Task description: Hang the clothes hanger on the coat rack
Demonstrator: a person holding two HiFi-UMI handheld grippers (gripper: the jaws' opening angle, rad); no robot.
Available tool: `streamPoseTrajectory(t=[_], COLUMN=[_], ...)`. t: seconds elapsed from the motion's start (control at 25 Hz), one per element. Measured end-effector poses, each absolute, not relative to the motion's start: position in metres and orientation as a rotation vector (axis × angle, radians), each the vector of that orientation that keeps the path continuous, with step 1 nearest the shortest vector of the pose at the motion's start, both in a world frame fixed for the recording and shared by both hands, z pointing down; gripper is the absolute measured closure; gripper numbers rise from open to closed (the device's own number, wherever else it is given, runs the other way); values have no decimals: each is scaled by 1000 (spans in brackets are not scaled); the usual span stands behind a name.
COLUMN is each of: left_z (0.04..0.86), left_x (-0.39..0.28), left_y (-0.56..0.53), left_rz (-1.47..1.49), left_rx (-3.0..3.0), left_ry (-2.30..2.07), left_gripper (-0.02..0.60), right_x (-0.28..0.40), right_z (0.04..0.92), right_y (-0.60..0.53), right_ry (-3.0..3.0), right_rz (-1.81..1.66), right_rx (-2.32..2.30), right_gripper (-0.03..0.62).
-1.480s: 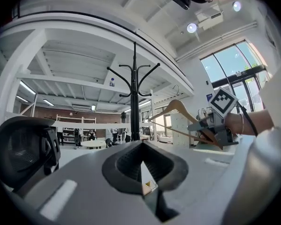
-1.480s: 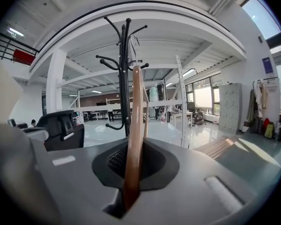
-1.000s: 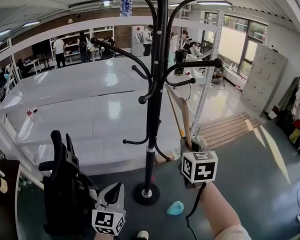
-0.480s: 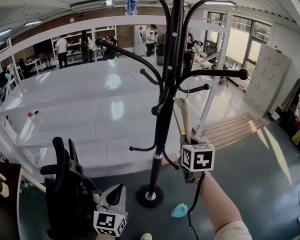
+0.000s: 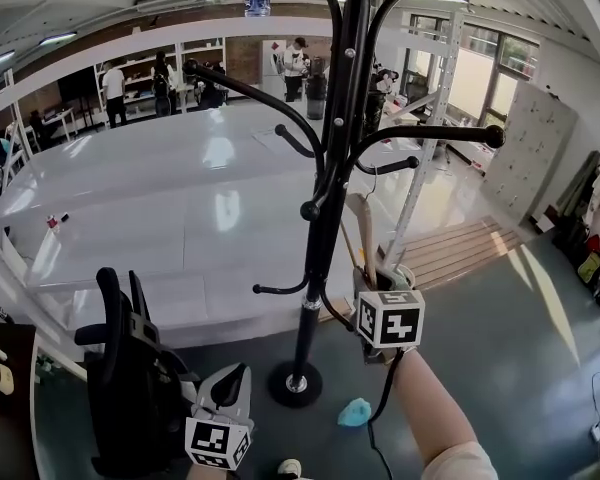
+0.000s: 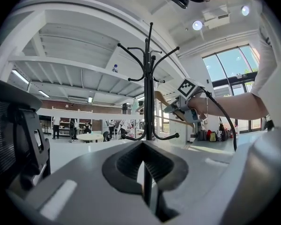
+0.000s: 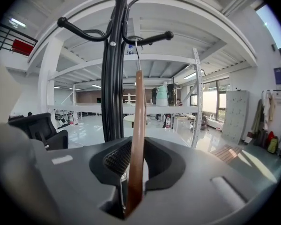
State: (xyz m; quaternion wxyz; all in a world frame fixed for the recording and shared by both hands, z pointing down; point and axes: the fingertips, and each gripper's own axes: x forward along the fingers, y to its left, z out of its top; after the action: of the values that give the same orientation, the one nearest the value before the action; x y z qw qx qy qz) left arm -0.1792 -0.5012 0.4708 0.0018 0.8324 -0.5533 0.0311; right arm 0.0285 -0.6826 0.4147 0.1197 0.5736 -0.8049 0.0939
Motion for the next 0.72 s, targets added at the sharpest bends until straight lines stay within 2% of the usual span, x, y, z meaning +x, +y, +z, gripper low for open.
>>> streamPoseTrajectory(t=[0.16, 0.28, 0.52, 0.64, 0.72], left_z=[465, 460, 442, 431, 425], left_x=[-170, -160, -137, -125, -116], left_y=[-497, -489, -464, -445, -432], left_rz=[92, 86, 57, 34, 19], left_rx=[2632, 2654, 2698, 2715, 2728], left_ry=[-1731, -1723, -1724, -1732, -1731], left_gripper=[581, 581, 581, 581, 581], right_x=[34, 44, 67, 75, 80], right_z=[396, 383, 358, 357, 361], right_y=[-663, -636, -569, -534, -512], right_ry=[-2396, -2402, -2481, -2503, -2508], right_rz=[158, 65, -2, 7, 17], right_rx=[1711, 1755, 1829, 1844, 1849], right_gripper=[410, 378, 401, 452, 511])
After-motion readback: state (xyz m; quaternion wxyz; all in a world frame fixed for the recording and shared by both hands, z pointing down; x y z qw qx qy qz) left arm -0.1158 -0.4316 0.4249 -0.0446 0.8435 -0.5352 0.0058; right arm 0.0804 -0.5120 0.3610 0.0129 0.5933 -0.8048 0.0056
